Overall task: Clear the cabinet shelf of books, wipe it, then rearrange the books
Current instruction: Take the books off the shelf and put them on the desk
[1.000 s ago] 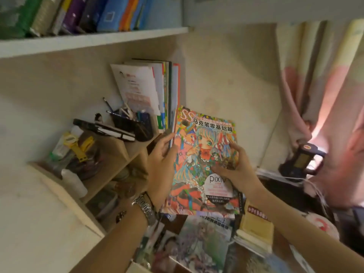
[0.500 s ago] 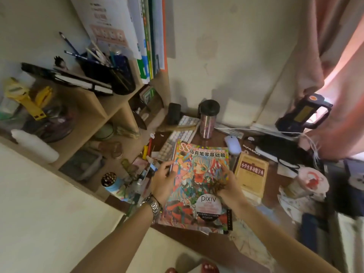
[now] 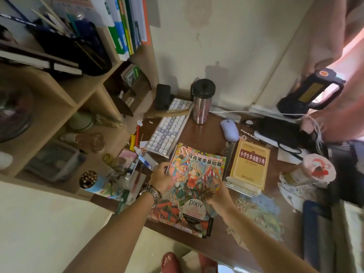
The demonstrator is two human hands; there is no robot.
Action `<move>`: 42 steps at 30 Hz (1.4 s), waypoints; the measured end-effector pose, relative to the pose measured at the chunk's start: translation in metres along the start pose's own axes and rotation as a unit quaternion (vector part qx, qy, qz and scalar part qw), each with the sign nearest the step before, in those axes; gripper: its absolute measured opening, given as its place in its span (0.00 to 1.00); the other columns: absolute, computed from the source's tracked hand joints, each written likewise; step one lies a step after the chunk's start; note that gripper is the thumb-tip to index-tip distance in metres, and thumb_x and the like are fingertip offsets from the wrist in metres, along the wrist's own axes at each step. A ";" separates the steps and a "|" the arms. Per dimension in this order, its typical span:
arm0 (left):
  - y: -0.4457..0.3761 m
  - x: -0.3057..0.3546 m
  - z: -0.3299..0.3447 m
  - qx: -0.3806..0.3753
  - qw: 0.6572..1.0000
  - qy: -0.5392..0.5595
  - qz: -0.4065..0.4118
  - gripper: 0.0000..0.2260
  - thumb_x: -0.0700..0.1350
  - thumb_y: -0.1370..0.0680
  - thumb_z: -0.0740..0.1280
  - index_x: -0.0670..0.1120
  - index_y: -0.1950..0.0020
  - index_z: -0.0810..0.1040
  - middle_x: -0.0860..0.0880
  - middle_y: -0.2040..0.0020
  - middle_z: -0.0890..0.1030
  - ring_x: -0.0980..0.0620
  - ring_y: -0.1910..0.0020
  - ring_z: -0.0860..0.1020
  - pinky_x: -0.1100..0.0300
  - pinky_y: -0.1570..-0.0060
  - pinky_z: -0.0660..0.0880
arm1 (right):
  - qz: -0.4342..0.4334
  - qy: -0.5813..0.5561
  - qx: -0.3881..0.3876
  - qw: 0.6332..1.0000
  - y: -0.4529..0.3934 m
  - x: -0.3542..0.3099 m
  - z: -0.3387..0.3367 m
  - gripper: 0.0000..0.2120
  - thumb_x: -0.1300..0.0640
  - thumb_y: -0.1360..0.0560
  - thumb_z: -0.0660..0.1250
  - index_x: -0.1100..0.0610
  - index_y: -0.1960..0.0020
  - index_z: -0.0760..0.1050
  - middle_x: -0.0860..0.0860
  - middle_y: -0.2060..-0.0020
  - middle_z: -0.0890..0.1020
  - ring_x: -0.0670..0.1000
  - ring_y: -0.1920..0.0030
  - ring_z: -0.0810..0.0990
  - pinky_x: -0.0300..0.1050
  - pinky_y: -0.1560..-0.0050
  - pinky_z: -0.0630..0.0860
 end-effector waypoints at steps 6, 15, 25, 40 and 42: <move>-0.008 -0.012 0.019 -0.047 0.996 -0.052 -0.057 0.21 0.44 0.26 0.70 0.48 0.35 0.69 0.45 0.46 0.79 0.48 0.53 0.78 0.54 0.53 0.76 | 0.006 0.007 0.005 1.000 -0.002 0.011 0.004 0.41 0.74 0.29 0.67 0.47 0.25 0.57 0.54 0.28 0.63 0.56 0.38 0.73 0.36 0.64 0.73; -0.014 -0.013 0.028 -0.131 0.988 -0.067 -0.045 0.32 0.50 0.33 0.73 0.50 0.33 0.64 0.49 0.36 0.75 0.49 0.41 0.77 0.55 0.43 0.75 | -0.027 0.118 -0.017 0.993 -0.001 -0.008 0.001 0.42 0.68 0.29 0.71 0.48 0.23 0.55 0.54 0.27 0.63 0.49 0.43 0.75 0.41 0.53 0.77; 0.023 0.053 -0.019 -0.076 0.951 -0.272 0.126 0.15 0.53 0.22 0.64 0.48 0.39 0.75 0.49 0.45 0.81 0.50 0.49 0.79 0.60 0.56 0.74 | -0.106 0.433 -0.015 0.895 0.034 -0.083 -0.030 0.20 0.51 0.20 0.60 0.53 0.30 0.66 0.47 0.48 0.80 0.45 0.63 0.80 0.43 0.62 0.78; 0.126 0.207 -0.186 0.164 0.898 -0.284 0.293 0.09 0.51 0.20 0.62 0.51 0.44 0.78 0.54 0.52 0.80 0.55 0.55 0.79 0.63 0.61 0.74 | -0.404 0.349 0.114 0.838 0.155 -0.295 -0.061 0.11 0.53 0.21 0.62 0.51 0.40 0.73 0.47 0.50 0.82 0.49 0.50 0.81 0.49 0.48 0.79; 0.145 0.229 -0.211 0.208 0.880 -0.285 0.317 0.08 0.52 0.20 0.61 0.52 0.47 0.77 0.56 0.54 0.79 0.58 0.57 0.77 0.71 0.65 0.68 | -0.450 0.326 0.127 0.822 0.179 -0.327 -0.061 0.10 0.54 0.21 0.61 0.51 0.42 0.74 0.48 0.51 0.83 0.51 0.53 0.82 0.51 0.53 0.79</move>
Point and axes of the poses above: each hand's wrist, its own y-axis away from the middle knuckle, its own z-axis out of the palm, x = y × z, the point moved 8 cm from there along -y, towards the middle knuckle
